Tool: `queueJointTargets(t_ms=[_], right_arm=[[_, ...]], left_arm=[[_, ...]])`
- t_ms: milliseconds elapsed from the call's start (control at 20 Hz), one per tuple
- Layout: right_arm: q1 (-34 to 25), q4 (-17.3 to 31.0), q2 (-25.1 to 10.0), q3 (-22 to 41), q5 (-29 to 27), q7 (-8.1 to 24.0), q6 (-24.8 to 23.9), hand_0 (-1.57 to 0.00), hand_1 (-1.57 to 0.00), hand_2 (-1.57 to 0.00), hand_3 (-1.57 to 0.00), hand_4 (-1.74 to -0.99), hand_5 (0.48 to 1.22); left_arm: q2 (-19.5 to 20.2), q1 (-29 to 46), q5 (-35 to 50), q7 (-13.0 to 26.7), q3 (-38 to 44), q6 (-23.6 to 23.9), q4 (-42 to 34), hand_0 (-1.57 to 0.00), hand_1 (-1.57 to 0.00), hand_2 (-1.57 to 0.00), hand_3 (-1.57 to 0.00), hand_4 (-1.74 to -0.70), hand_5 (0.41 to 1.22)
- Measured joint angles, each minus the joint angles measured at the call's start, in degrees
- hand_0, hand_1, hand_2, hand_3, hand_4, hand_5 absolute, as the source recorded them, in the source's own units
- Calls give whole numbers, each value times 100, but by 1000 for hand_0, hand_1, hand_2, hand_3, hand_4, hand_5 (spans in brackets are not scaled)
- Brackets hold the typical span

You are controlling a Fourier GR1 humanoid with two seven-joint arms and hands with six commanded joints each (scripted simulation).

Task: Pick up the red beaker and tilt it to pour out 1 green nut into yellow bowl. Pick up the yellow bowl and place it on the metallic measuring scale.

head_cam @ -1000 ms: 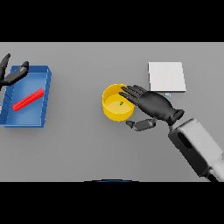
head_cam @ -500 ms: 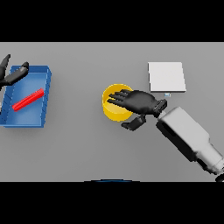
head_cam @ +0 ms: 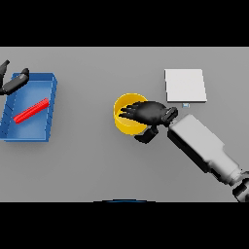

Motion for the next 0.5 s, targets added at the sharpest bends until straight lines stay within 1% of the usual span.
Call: queueJointTargets(t_ms=[50,100,150,200,250,300,350,400,500], right_arm=[[6,28,48,20,10,59,23,1,-15,-37,-77,-1234,770],[-4,63,86,20,28,136,6,-48,-60,-88,-130,-1261,809],[-47,105,121,29,56,159,-29,-193,-183,-189,-215,-1309,891],[-40,65,74,48,42,15,0,-455,-407,-349,-322,-1363,957],[-21,78,105,56,36,-21,-36,-678,-640,-594,-572,-1435,1010],[-38,104,77,31,18,-123,-83,-857,-826,-789,-679,-1492,1052],[-52,104,71,16,-15,-180,-68,-999,-975,-945,-792,-1540,1086],[-46,73,75,42,-15,-139,-35,-1114,-1094,-1071,-882,-1578,1113],[-31,25,22,55,-62,-183,-3,-1278,-1266,-1187,-1027,-1637,1152]], left_arm=[[22,40,16,-57,-14,-24,-116,1,1,1,1,-789,714],[21,17,25,4,-5,-27,-98,1,1,1,1,-791,712],[23,47,26,-18,-13,-34,-116,1,1,1,1,-791,711],[8,118,23,-67,-24,-31,-108,1,1,1,1,-789,710],[15,132,-16,-73,-45,-14,-116,1,1,1,1,-788,710],[-29,45,-36,-64,-56,11,-55,1,1,1,1,-788,710],[-14,71,-7,-91,-27,10,-75,1,1,1,1,-787,707],[4,70,25,-109,14,1,-43,1,1,1,1,-787,707],[16,46,-8,-131,-8,-22,-1,1,1,1,1,-784,712]])
